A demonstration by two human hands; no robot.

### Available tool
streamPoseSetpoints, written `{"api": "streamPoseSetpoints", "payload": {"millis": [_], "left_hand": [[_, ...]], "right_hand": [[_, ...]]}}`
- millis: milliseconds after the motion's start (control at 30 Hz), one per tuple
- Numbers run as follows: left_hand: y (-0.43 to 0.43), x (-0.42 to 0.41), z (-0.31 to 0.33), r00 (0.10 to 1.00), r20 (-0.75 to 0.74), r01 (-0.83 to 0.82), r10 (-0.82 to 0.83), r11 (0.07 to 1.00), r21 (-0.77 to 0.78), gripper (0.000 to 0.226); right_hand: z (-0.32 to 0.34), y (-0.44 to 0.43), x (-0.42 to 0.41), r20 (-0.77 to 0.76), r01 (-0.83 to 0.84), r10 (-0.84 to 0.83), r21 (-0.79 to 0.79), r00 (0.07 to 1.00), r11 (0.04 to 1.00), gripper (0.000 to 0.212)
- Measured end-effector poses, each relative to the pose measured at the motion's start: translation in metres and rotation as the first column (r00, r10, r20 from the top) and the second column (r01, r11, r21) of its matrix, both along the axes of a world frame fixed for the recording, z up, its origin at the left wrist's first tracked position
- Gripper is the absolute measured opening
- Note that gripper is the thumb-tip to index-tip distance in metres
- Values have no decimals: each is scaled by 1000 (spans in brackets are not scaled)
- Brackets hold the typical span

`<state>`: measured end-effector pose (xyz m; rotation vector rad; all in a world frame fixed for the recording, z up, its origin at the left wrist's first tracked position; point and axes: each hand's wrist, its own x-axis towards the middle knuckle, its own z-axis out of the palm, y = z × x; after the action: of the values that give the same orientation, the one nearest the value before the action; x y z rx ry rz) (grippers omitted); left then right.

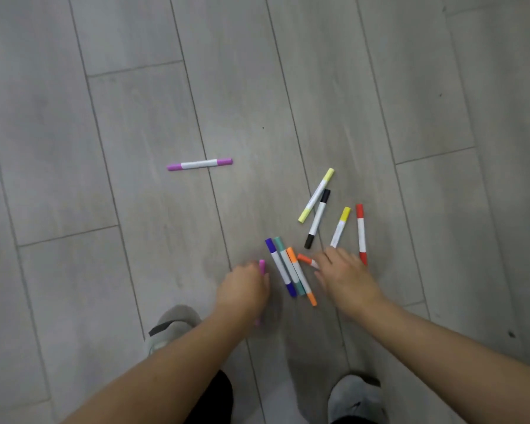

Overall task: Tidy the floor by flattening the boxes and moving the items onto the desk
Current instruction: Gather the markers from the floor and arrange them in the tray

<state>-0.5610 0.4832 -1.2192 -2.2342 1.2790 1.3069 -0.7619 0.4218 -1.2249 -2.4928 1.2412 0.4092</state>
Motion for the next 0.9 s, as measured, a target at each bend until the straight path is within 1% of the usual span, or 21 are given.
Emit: {"api": "streamPoseSetpoints", "payload": {"millis": [100,167,267,333,433,467,500,567,600,700,800,900], "left_hand": [[-1,7,-2,994,43,108,-103,986,-128,32],[-3,17,-5,985,90,163,-145,959,-232,30],[-17,36,-9,980,104,198,-172,917,-346,26],[-32,49,-8,979,86,205,-186,897,-392,27],[-57,70,-6,949,155,316,-276,830,-459,42],[-66,78,-6,936,196,352,-293,803,-481,46],[-74,87,-6,923,241,384,-301,773,-505,45],[-90,107,-9,906,312,417,-286,732,-539,33],[-97,117,-12,903,340,416,-262,731,-541,28],[-112,141,-20,911,375,359,-169,772,-525,23],[-124,147,-19,913,397,313,-90,780,-543,31],[-134,146,-13,933,355,260,-57,787,-559,50]], "right_hand": [[-8,1,-2,46,-59,61,-37,997,998,18],[-9,2,0,93,-43,47,-52,995,998,14],[-9,-3,3,151,-12,24,-86,988,996,12],[-6,-12,6,169,-17,36,-114,985,993,15],[-3,-33,11,207,23,-8,-72,978,997,7],[-3,-40,14,211,51,-41,-46,977,998,8],[-2,-46,17,203,83,-77,-19,976,996,10],[-2,-59,21,183,155,-156,18,971,988,20],[-2,-65,23,174,193,-194,27,965,981,21],[-3,-80,23,159,296,-286,-42,945,954,10],[-4,-87,10,201,415,-399,-43,895,909,9],[-3,-86,-9,271,499,-471,-42,840,866,17]]}}
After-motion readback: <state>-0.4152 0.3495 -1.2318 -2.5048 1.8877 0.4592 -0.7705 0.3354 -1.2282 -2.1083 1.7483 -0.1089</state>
